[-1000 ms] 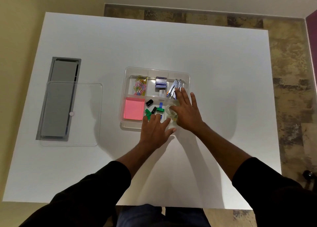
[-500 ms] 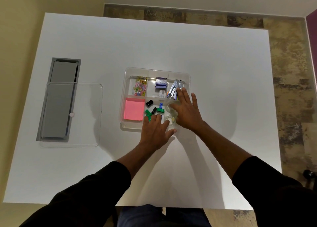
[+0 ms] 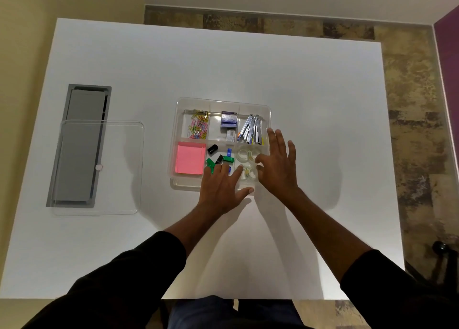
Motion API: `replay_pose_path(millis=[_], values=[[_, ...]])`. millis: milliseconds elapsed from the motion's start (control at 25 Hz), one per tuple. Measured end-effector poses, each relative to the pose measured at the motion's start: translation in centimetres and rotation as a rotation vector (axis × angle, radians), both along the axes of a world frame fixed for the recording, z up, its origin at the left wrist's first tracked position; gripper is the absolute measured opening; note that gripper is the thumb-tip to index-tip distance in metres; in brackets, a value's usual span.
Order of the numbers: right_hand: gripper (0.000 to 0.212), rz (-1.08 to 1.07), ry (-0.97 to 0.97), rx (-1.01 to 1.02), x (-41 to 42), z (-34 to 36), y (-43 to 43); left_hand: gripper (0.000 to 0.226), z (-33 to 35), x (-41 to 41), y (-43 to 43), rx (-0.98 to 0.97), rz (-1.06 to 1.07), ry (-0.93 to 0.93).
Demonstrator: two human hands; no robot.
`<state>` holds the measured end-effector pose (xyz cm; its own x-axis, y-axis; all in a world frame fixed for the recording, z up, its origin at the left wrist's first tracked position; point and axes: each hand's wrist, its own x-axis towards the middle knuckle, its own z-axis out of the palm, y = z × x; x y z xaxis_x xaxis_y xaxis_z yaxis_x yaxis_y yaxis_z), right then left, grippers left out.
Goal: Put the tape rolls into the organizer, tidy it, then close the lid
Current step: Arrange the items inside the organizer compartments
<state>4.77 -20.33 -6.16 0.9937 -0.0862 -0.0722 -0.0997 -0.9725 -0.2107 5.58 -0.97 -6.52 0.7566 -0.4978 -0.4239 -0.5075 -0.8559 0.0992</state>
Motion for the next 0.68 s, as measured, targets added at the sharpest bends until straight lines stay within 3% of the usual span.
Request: replay_pose_path(millis=[200,680], values=[[0.014,0.012,-0.018,-0.114,-0.7,-0.2,0.5,0.096,-0.4,0.2,-0.1,0.007,-0.013,-0.005],[0.021,-0.018,-0.010,-0.137,-0.4,-0.6,1.2,0.084,0.3,-0.7,0.1,-0.046,0.001,-0.057]])
